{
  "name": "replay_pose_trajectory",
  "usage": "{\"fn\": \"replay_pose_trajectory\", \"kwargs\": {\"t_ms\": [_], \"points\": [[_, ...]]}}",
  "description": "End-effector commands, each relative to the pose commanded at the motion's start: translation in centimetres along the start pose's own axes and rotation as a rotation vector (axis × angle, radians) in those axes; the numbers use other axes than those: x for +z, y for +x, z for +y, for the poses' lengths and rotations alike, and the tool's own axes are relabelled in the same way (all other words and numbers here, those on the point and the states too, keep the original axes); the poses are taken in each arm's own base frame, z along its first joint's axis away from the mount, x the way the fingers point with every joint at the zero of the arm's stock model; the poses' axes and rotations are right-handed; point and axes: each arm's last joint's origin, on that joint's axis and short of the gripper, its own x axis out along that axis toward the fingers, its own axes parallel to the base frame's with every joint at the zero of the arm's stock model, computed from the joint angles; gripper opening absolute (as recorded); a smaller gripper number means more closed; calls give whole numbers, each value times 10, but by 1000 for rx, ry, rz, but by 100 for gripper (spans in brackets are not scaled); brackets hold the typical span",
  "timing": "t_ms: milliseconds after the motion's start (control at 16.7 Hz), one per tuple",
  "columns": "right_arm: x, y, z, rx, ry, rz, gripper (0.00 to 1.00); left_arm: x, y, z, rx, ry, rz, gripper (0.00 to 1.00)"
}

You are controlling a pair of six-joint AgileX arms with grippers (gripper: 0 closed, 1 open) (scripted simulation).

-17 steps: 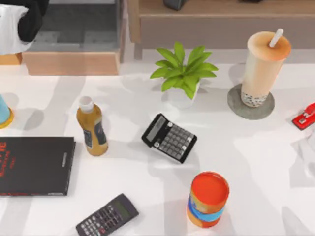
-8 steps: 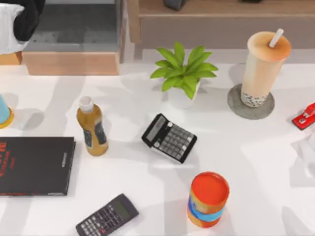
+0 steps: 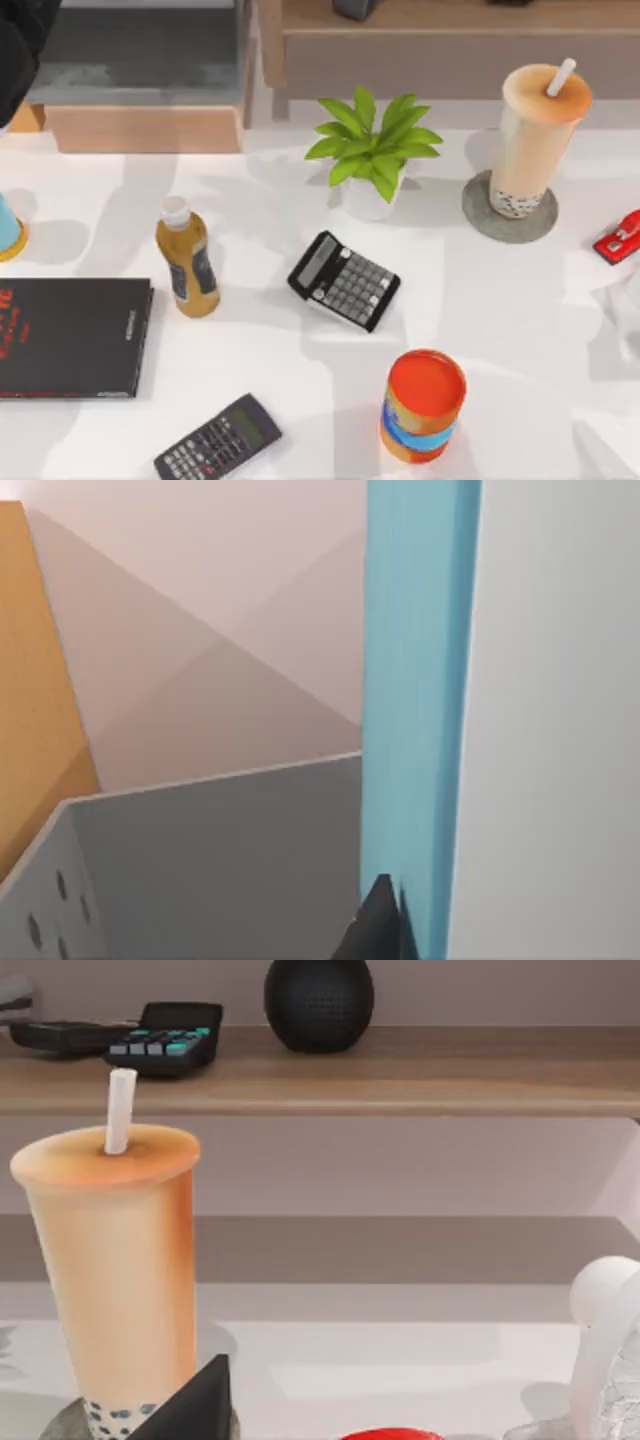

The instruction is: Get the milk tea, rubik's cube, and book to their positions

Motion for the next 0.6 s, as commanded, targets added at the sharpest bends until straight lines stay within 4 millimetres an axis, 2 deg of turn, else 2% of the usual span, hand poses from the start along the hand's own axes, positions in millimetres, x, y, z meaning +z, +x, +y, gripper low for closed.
{"fn": "replay_pose_trajectory", "kwargs": {"t_ms": [180,300,420,600], "points": [[0,0,0,0,0,0,100,-1,-44,0,-35,123,7,0],[0,0,0,0,0,0,100,-12,-73,1,-58,221,35,0],[0,0,0,0,0,0,100,-32,-101,2,-86,329,83,0],[0,0,0,0,0,0,100,-73,-141,3,-141,506,188,0]]}}
